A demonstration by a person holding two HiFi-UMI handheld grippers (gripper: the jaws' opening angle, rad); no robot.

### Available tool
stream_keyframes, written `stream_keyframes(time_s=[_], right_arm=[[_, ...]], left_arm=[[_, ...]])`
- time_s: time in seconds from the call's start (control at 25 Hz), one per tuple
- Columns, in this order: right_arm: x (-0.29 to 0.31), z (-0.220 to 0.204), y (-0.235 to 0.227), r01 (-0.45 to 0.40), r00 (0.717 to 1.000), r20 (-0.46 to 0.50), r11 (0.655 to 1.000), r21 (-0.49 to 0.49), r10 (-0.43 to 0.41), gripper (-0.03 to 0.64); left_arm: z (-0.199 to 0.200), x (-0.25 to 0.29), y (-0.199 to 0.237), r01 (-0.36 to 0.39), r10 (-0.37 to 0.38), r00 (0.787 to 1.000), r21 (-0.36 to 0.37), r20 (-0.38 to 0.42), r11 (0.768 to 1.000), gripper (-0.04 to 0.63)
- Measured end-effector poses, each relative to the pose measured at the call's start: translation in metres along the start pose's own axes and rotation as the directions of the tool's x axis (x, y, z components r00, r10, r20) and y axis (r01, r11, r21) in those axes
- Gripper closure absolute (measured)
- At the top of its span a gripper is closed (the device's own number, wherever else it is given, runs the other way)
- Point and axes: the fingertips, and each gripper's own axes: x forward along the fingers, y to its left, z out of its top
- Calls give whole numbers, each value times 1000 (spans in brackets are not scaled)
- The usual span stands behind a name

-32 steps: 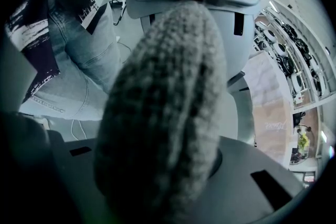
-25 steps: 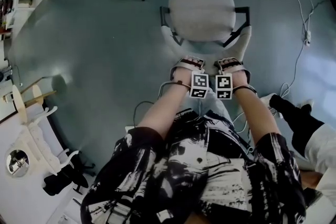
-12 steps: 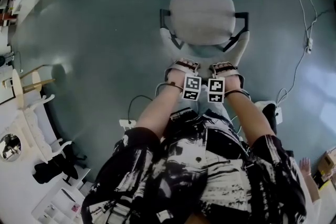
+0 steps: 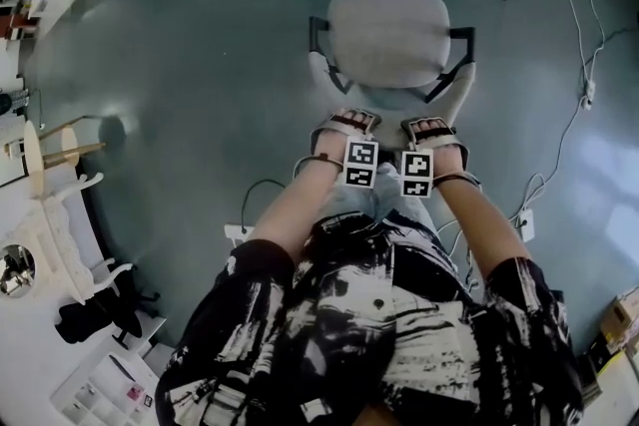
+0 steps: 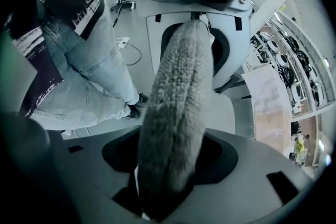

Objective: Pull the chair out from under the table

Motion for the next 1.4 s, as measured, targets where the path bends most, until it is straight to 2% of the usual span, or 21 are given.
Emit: stream_keyframes(time_s=[0.12, 0.2, 0.28, 0.4, 0.48, 0.52, 0.56, 0.64, 0.72, 0.8, 0.84, 0.88, 0.92, 1.0, 1.04, 1.16, 1.28, 1.36, 1.4], right_arm=[[-30, -4, 1, 14, 999, 35, 1000, 3, -14, 382], [-58, -9, -4, 50, 997, 65, 998, 28, -52, 382], [-94, -13, -15, 101, 990, 93, 992, 81, -109, 382], [-156, -19, -43, 184, 965, 144, 956, 229, -220, 382], [-199, -19, -71, 237, 926, 192, 898, 371, -324, 382], [-224, -16, -86, 257, 897, 219, 856, 448, -384, 382], [-250, -11, -103, 271, 862, 244, 810, 520, -445, 382], [-302, -1, -139, 278, 773, 295, 718, 638, -561, 382], [-352, 12, -176, 256, 650, 362, 641, 724, -669, 382], [-403, 23, -209, 184, 505, 416, 565, 804, -756, 383], [-427, 27, -223, 137, 441, 430, 533, 835, -787, 383], [-447, 28, -236, 97, 387, 439, 509, 855, -811, 385], [-465, 28, -248, 70, 338, 445, 493, 867, -829, 387], [-493, 27, -272, 64, 261, 446, 476, 877, -856, 410], [-503, 27, -282, 82, 238, 441, 471, 878, -865, 436], [-524, 32, -304, 149, 203, 411, 443, 884, -889, 461], [-534, 36, -317, 160, 169, 389, 414, 896, -906, 514], [-537, 38, -323, 148, 151, 381, 402, 904, -912, 537], [-539, 39, -325, 141, 145, 378, 397, 907, -914, 550]], left_arm=[[-11, -31, 3, -34, 36, 999, -29, 41, 999, 339], [-25, -61, 11, -90, 93, 994, -56, 64, 994, 370], [-41, -101, 18, -150, 159, 984, -106, 82, 983, 369], [-45, -171, 39, -241, 273, 953, -220, 128, 945, 407], [-33, -216, 61, -295, 365, 913, -318, 184, 901, 408], [-24, -241, 72, -315, 416, 882, -377, 223, 871, 408], [-14, -268, 85, -326, 469, 842, -440, 267, 837, 408], [8, -320, 114, -321, 572, 740, -561, 353, 763, 410], [25, -367, 145, -287, 659, 620, -658, 426, 696, 411], [35, -411, 176, -236, 730, 494, -735, 473, 635, 416], [36, -432, 191, -209, 763, 434, -770, 479, 603, 423], [35, -450, 207, -190, 792, 383, -798, 475, 571, 432], [33, -466, 222, -186, 816, 343, -818, 465, 544, 441], [29, -493, 250, -220, 852, 284, -835, 440, 504, 463], [28, -506, 262, -250, 865, 262, -835, 429, 490, 476], [27, -540, 282, -314, 886, 208, -830, 413, 461, 513], [26, -562, 291, -311, 898, 165, -843, 407, 439, 558], [28, -569, 292, -308, 902, 147, -847, 406, 432, 582], [30, -570, 291, -314, 902, 148, -846, 405, 431, 589]])
